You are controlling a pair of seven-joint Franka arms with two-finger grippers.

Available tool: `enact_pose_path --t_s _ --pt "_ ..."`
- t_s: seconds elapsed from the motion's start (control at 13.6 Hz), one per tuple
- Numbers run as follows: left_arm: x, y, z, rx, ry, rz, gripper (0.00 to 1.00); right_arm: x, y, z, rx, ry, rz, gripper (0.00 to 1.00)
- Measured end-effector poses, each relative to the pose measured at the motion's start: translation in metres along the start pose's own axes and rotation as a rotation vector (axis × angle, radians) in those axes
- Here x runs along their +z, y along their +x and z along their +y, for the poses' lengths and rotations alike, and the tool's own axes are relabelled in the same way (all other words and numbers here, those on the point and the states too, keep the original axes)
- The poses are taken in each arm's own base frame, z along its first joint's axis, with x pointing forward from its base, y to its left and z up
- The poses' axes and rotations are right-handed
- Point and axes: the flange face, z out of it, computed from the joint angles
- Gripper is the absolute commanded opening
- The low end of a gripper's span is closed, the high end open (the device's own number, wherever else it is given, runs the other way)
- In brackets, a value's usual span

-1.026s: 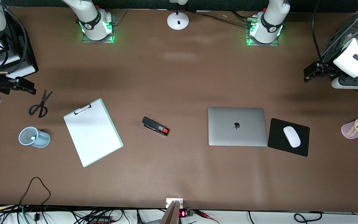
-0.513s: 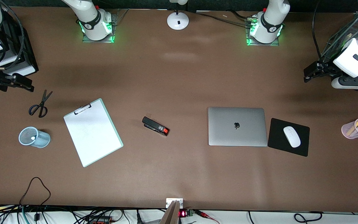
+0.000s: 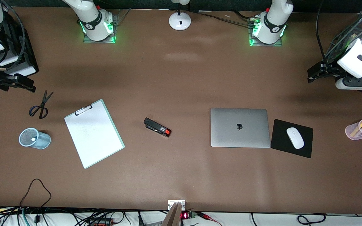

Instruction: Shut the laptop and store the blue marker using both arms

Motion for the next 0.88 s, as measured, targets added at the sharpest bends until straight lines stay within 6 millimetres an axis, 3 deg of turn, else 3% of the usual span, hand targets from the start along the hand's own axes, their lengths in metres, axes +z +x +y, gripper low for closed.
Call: enact_pose_path --t_s 0.88 --pt "0.0 0.0 -0.001 -0.001 0.0 -0.001 1.0 0.0 0.0 0.011 -0.034 0.005 0.003 1.0"
